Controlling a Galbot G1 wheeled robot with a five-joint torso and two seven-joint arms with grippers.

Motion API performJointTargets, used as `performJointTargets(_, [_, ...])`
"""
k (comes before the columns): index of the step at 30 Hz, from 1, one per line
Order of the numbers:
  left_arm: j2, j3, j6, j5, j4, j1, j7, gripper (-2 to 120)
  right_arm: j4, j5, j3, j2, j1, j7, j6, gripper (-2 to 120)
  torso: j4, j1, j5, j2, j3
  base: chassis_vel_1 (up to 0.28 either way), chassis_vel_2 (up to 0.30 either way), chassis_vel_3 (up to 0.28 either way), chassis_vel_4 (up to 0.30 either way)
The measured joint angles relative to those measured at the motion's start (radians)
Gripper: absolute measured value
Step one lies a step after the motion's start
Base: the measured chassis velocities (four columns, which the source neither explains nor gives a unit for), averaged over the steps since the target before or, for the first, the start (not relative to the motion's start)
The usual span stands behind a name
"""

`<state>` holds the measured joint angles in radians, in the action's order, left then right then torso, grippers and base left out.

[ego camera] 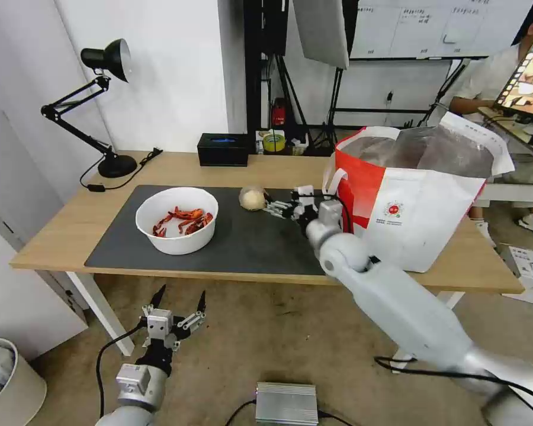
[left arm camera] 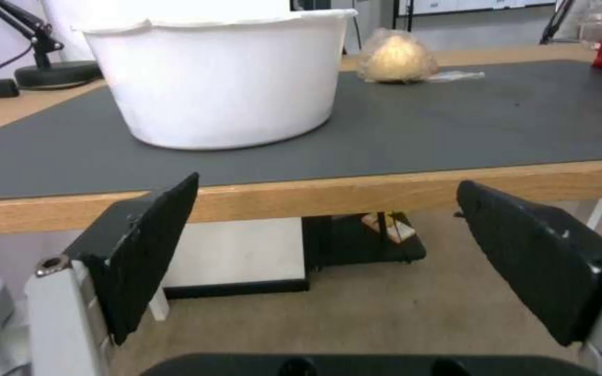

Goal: Pick up the trash from the table and place it into the takeout bag.

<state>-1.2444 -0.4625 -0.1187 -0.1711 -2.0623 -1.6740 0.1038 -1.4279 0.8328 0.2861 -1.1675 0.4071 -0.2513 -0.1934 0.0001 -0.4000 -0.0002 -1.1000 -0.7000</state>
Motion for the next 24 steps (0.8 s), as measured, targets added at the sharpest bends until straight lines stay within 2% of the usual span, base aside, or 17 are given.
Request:
performJointTargets(10, [0.003,-0.020,-0.003,-0.003,-0.006,-0.006,0.000,100,0.202,-0.001,0.035,-0.117,-0.101,0.020,-0.033,100,-0.0001,0.000,0.0000,0.000,0.000,0.000,0.000,0.000,0.000])
performJointTargets(24, [0.005,-0.025,-0.005,-0.007,-0.006,-0.005,0.001,100,0.386,-0.009,0.029,-0.233,-0.193,0.075,-0.084,100,-0.0001,0.000,0.0000,0.000,0.000,0.000,0.000,0.000,0.000])
